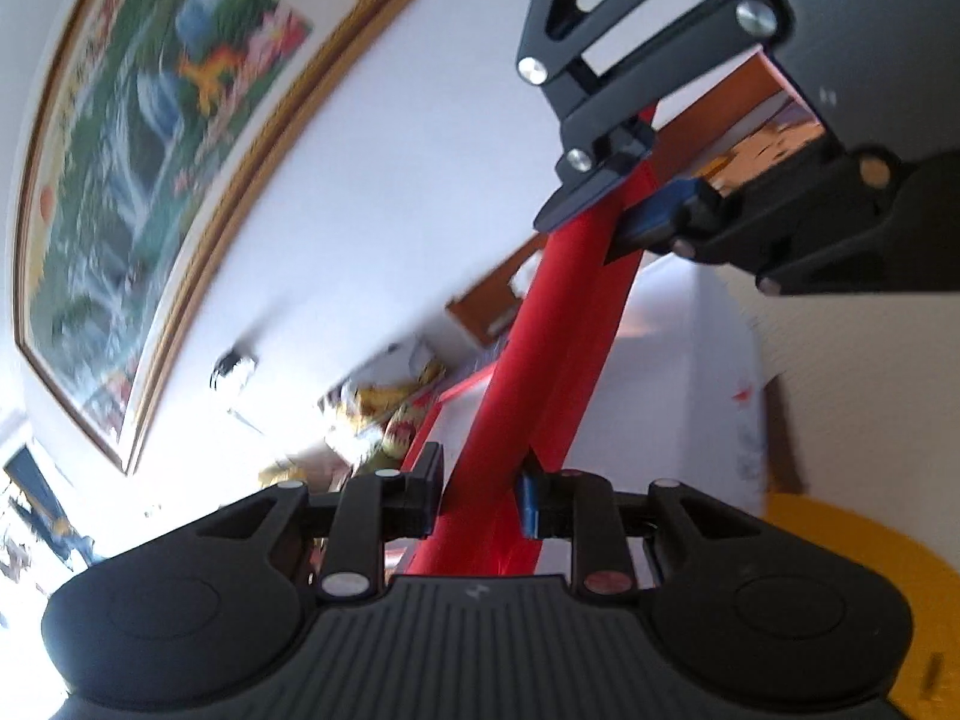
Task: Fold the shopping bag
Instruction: 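Lift the folded red bag with the right gripper toward the white box, then lower the red bag into the white box and open the right gripper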
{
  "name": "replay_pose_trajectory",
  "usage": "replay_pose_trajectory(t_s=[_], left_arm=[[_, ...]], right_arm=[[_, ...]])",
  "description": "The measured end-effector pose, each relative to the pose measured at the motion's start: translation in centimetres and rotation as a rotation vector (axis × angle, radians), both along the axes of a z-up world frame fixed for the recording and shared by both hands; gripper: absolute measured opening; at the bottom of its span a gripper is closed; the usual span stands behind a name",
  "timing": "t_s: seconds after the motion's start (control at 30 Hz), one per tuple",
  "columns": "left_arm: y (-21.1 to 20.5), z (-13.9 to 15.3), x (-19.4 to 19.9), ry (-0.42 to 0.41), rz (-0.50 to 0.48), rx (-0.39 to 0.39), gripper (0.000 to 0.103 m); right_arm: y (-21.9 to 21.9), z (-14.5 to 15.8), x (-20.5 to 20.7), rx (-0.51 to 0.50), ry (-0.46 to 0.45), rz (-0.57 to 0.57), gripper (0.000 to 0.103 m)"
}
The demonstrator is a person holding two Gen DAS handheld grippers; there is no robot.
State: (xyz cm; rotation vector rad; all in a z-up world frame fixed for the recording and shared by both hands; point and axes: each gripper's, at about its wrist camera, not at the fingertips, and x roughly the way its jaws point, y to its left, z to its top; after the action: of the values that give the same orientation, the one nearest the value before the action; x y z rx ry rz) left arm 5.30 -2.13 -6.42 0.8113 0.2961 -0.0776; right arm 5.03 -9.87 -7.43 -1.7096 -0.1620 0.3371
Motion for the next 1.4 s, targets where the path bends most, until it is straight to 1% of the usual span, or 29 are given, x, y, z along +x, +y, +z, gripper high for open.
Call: replay_pose_trajectory(t_s=[0.1, 0.2, 0.23, 0.3, 0.33, 0.37, 0.5, 0.57, 0.6, 0.63, 0.7, 0.73, 0.83, 0.9, 0.93, 0.97, 1.03, 1.17, 1.27, 1.3, 1.37, 1.4], left_arm=[[1.4, 0.1, 2.8, 0.082, 0.035, -0.044, 0.025], [2.6, -0.5, 5.6, 0.196, 0.052, -0.074, 0.025], [2.8, -0.6, 6.0, 0.218, 0.051, -0.079, 0.025], [3.3, -0.9, 7.3, 0.293, 0.045, -0.096, 0.025], [3.4, -1.0, 7.6, 0.313, 0.045, -0.100, 0.025], [3.6, -1.0, 8.0, 0.338, 0.041, -0.106, 0.025], [3.9, -1.3, 8.5, 0.477, 0.003, -0.150, 0.029], [4.0, -1.7, 8.2, 0.515, -0.012, -0.168, 0.030], [4.0, -1.9, 8.0, 0.532, -0.020, -0.179, 0.033], [4.1, -1.9, 8.0, 0.547, -0.029, -0.195, 0.035], [4.1, -2.0, 7.9, 0.573, -0.046, -0.222, 0.047], [4.0, -2.0, 7.8, 0.580, -0.051, -0.228, 0.050], [3.7, -1.8, 7.8, 0.594, -0.049, -0.233, 0.053], [3.9, -1.9, 8.0, 0.615, -0.040, -0.246, 0.057], [4.0, -1.9, 8.2, 0.622, -0.038, -0.249, 0.057], [4.1, -2.0, 8.3, 0.635, -0.034, -0.254, 0.057], [4.3, -2.1, 8.3, 0.645, -0.032, -0.257, 0.057], [4.6, -2.3, 8.0, 0.650, -0.039, -0.264, 0.057], [4.9, -2.3, 8.0, 0.647, -0.051, -0.280, 0.058], [5.1, -2.2, 8.2, 0.646, -0.055, -0.291, 0.059], [6.0, -1.6, 8.1, 0.636, -0.065, -0.339, 0.061], [6.5, -1.3, 7.9, 0.630, -0.070, -0.363, 0.065]], right_arm=[[1.8, 0.2, 3.7, 0.006, 0.038, 0.025, 0.015], [3.0, -0.1, 5.8, 0.009, 0.103, 0.042, 0.015], [3.2, -0.3, 6.5, 0.002, 0.127, 0.047, 0.015], [3.5, -0.7, 7.7, -0.005, 0.172, 0.052, 0.015], [3.6, -0.8, 8.1, -0.002, 0.194, 0.052, 0.015], [3.7, -1.0, 8.9, -0.001, 0.235, 0.049, 0.015], [3.4, -1.6, 10.0, -0.019, 0.348, 0.024, 0.015], [3.2, -1.6, 10.2, -0.016, 0.376, 0.015, 0.015], [3.1, -1.1, 10.4, -0.004, 0.417, 0.002, 0.015], [2.9, -0.8, 10.5, -0.002, 0.440, -0.005, 0.015], [2.4, -0.6, 10.1, -0.004, 0.490, -0.027, 0.015], [2.0, -0.6, 9.6, -0.008, 0.521, -0.043, 0.015], [1.1, -0.4, 8.3, -0.022, 0.608, -0.092, 0.016], [0.8, 0.0, 7.9, -0.034, 0.659, -0.125, 0.021], [0.6, 0.3, 7.6, -0.032, 0.670, -0.134, 0.034], [0.4, 0.7, 7.4, -0.028, 0.680, -0.142, 0.057], [0.0, 1.3, 6.8, -0.021, 0.698, -0.158, 0.076], [-0.8, 2.7, 5.8, -0.008, 0.735, -0.191, 0.074], [-1.1, 2.4, 5.7, -0.021, 0.739, -0.230, 0.072], [-0.9, 2.4, 5.7, -0.027, 0.752, -0.234, 0.071], [-0.3, 2.4, 5.7, -0.039, 0.783, -0.238, 0.061], [-0.1, 2.4, 5.7, -0.044, 0.798, -0.239, 0.060]])
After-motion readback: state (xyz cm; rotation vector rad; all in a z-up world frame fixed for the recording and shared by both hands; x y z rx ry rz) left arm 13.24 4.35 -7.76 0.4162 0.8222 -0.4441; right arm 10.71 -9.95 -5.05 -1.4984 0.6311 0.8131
